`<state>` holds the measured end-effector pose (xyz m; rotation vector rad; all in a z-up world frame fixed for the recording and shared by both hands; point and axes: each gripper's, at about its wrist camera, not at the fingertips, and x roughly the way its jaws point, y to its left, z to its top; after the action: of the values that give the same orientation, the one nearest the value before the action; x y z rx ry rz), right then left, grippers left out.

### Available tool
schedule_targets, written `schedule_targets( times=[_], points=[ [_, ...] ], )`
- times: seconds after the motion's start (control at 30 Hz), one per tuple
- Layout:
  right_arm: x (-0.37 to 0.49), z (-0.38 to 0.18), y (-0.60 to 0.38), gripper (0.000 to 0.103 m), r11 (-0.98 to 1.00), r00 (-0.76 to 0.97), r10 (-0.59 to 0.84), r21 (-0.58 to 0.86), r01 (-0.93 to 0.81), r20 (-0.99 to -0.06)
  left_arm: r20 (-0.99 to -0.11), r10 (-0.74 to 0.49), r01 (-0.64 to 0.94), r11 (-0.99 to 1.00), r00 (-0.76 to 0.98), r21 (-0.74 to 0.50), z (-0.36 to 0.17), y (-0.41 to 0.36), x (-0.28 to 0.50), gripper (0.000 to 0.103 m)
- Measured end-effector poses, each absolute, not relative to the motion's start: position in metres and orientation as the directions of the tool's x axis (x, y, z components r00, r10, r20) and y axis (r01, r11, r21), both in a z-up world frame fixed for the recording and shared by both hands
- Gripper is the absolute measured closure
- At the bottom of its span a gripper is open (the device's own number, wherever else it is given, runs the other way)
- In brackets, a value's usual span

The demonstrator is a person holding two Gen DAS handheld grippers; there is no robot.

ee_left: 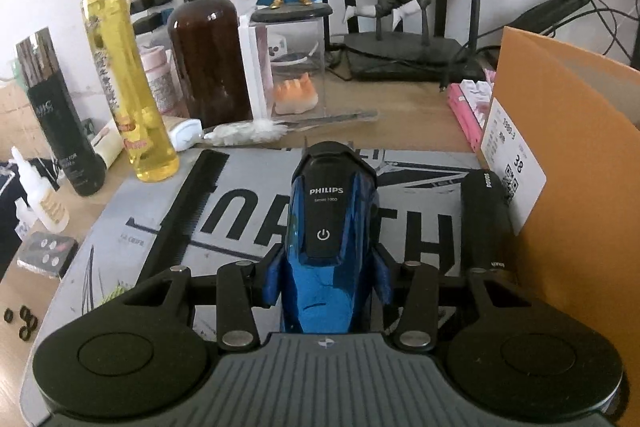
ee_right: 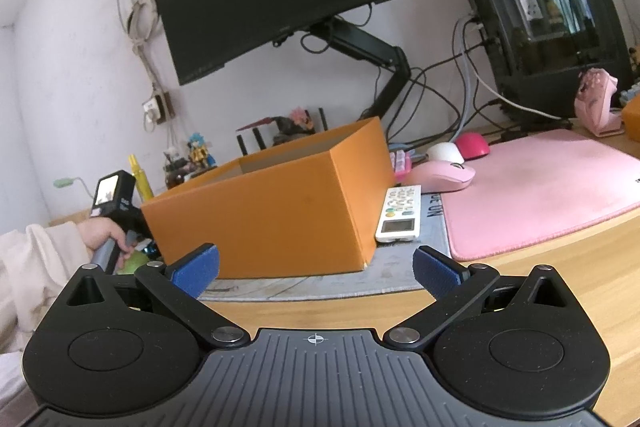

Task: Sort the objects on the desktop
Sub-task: 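Close the left tool on the blue Philips shaver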

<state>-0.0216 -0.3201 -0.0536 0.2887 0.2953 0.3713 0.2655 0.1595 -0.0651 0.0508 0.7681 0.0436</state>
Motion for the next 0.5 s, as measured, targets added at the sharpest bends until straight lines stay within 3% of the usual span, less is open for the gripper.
schedule_targets(
  times=[0.07,0.23,0.4,0.47,0.5],
  points=[
    [-0.022,-0.053,-0.320,0.000,0.893,0.890,0.395,0.325,-0.312,-0.228,-0.683,0.062,-0.020,0.997,0.728,0.070,-0.065,0.157,0.267,0.058],
    [-0.026,-0.055,-0.315,0.000,0.894,0.889,0.395,0.321,-0.313,-0.234,-0.665,0.033,-0.017,0.999,0.746,0.031,-0.065,0.155,0.273,0.023],
    [-0.024,-0.056,-0.316,0.000,0.895,0.889,0.391,0.323,-0.307,-0.239,-0.694,0.052,-0.033,0.999,0.718,0.041,-0.073,0.153,0.282,0.022],
    [-0.024,-0.056,-0.316,0.000,0.895,0.889,0.390,0.323,-0.306,-0.239,-0.692,0.051,-0.046,0.999,0.720,0.026,-0.074,0.156,0.283,0.030],
    [-0.024,-0.056,-0.317,0.000,0.895,0.889,0.390,0.324,-0.306,-0.239,-0.691,0.052,-0.051,0.998,0.721,0.022,-0.075,0.157,0.283,0.039]
  ],
)
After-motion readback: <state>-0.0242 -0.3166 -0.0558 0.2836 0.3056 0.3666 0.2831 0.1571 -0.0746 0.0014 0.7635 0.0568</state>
